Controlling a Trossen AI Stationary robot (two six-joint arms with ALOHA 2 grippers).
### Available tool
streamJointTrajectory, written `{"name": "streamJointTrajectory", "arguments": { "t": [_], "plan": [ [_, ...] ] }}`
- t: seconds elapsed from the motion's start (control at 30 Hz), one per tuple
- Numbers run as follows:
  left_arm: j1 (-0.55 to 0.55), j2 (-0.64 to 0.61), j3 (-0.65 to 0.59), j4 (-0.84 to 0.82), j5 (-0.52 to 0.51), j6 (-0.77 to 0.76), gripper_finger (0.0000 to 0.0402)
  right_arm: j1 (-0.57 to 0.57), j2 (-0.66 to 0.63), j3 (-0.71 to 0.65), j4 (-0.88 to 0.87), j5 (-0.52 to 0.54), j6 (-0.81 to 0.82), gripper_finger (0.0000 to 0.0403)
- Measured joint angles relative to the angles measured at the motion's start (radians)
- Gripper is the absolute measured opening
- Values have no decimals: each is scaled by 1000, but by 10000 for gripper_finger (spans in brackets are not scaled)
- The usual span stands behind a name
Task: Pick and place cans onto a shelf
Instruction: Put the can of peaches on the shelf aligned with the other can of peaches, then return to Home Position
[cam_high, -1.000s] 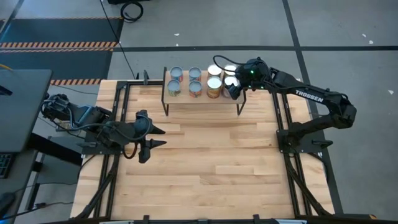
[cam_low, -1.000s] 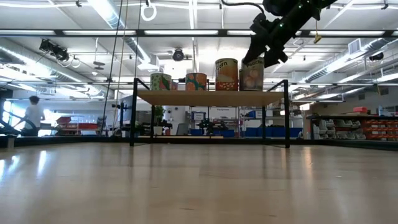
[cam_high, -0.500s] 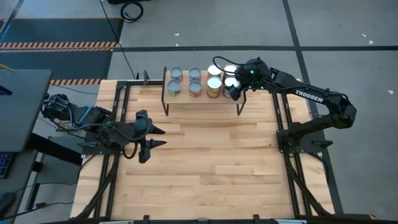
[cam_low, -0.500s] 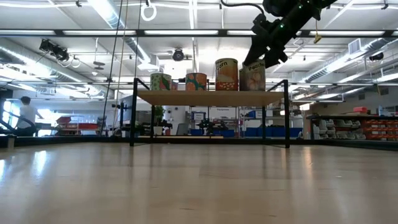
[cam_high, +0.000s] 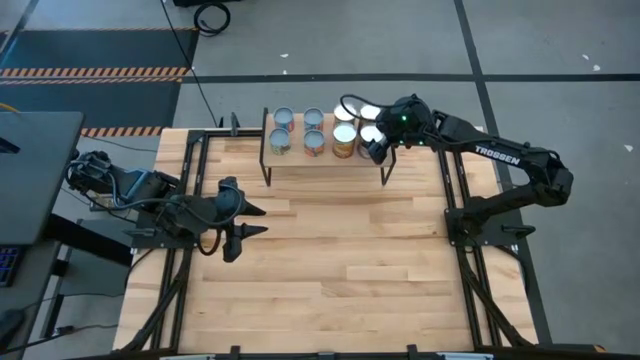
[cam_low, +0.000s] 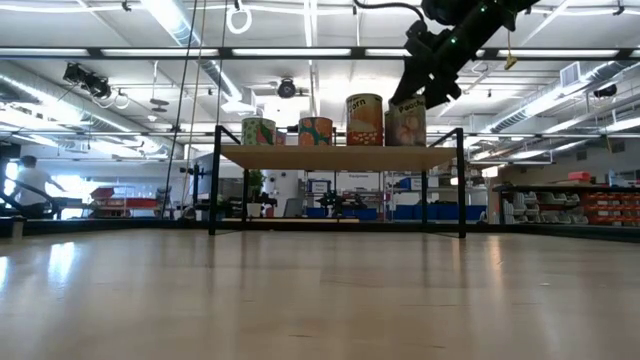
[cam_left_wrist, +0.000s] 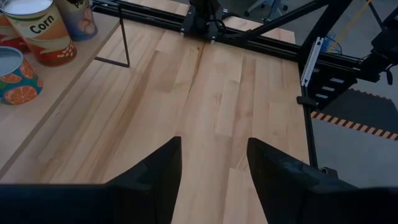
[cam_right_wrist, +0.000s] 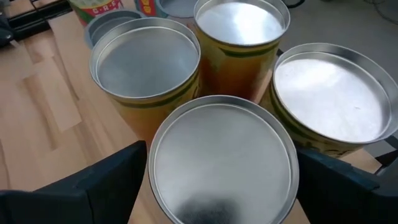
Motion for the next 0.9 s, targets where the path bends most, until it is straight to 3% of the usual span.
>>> {"name": "streamJointTrajectory", "arguments": {
  "t": [0.67, 0.9],
  "plan": [
    [0, -56, -1, 0, 4, 3, 188, 7, -16, 0, -4, 33, -12, 375],
    [0, -99, -1, 72, 4, 79, 188, 23, -54, 0, 17, 46, -12, 375]
  ]
}}
